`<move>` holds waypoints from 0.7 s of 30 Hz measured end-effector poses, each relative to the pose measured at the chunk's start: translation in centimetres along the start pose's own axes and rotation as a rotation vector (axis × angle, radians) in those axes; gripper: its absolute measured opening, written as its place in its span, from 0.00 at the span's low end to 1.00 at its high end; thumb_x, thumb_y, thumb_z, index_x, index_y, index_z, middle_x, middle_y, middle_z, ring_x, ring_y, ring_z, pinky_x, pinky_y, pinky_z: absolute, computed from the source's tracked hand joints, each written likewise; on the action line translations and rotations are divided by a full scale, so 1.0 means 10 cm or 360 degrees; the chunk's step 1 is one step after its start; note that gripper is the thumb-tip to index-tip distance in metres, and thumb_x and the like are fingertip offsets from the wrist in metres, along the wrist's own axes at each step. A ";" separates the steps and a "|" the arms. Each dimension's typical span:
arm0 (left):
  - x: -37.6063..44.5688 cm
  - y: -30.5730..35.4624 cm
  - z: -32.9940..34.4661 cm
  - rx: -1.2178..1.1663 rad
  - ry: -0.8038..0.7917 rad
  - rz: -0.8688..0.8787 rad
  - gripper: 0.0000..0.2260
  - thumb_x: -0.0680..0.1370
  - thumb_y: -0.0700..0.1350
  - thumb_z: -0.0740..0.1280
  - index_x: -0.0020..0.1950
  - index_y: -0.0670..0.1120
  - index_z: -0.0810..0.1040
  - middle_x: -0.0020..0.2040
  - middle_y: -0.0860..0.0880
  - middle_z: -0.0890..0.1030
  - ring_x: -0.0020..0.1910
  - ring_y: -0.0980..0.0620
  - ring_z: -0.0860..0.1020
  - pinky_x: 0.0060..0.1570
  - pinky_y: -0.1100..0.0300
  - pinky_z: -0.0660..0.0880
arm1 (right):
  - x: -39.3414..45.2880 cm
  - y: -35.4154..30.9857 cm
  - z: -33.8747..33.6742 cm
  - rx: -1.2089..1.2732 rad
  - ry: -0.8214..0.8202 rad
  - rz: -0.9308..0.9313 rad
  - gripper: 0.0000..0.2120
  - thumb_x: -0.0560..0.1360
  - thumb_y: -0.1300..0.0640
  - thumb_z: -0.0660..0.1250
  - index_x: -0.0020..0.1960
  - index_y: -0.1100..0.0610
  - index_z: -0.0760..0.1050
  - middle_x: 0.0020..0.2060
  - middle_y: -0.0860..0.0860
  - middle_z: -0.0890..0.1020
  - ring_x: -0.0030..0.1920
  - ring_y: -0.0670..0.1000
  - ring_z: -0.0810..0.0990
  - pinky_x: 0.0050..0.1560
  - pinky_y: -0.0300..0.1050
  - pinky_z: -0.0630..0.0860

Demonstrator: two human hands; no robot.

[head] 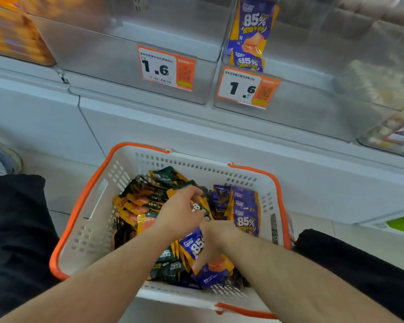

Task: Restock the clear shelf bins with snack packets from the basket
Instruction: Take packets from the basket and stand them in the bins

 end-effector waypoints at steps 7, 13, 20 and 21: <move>-0.07 -0.17 0.02 0.0061 -0.0073 -0.0090 0.18 0.74 0.41 0.67 0.62 0.54 0.71 0.52 0.57 0.74 0.45 0.57 0.75 0.44 0.57 0.76 | 0.01 0.03 0.10 0.0074 0.0286 0.0125 0.56 0.61 0.37 0.79 0.77 0.54 0.51 0.68 0.61 0.64 0.62 0.64 0.73 0.55 0.60 0.76; -0.12 -0.26 0.01 0.0029 -0.0104 -0.0207 0.17 0.74 0.41 0.68 0.60 0.54 0.71 0.51 0.57 0.74 0.45 0.57 0.75 0.45 0.57 0.77 | -0.11 0.15 -0.12 0.0216 0.0588 0.0153 0.44 0.66 0.44 0.79 0.72 0.56 0.59 0.70 0.59 0.60 0.59 0.62 0.76 0.52 0.56 0.79; -0.15 -0.22 0.00 0.0003 -0.0170 -0.0279 0.24 0.73 0.44 0.70 0.68 0.51 0.70 0.60 0.54 0.75 0.54 0.55 0.75 0.49 0.58 0.76 | -0.25 0.29 -0.39 0.0537 0.0426 -0.0066 0.13 0.74 0.56 0.72 0.41 0.53 0.67 0.41 0.50 0.72 0.38 0.50 0.70 0.36 0.43 0.67; -0.16 -0.21 -0.01 0.0023 -0.0179 -0.0282 0.26 0.73 0.46 0.71 0.70 0.52 0.69 0.64 0.53 0.74 0.58 0.54 0.75 0.50 0.59 0.75 | -0.31 0.32 -0.47 0.0577 0.0449 -0.0092 0.12 0.75 0.56 0.72 0.42 0.54 0.68 0.40 0.50 0.72 0.37 0.50 0.69 0.36 0.43 0.66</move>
Point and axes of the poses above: each hand's wrist, its own x-axis towards the middle knuckle, its own z-axis out of the palm, y = z × x, the point moved 6 cm from there along x, towards the middle knuckle
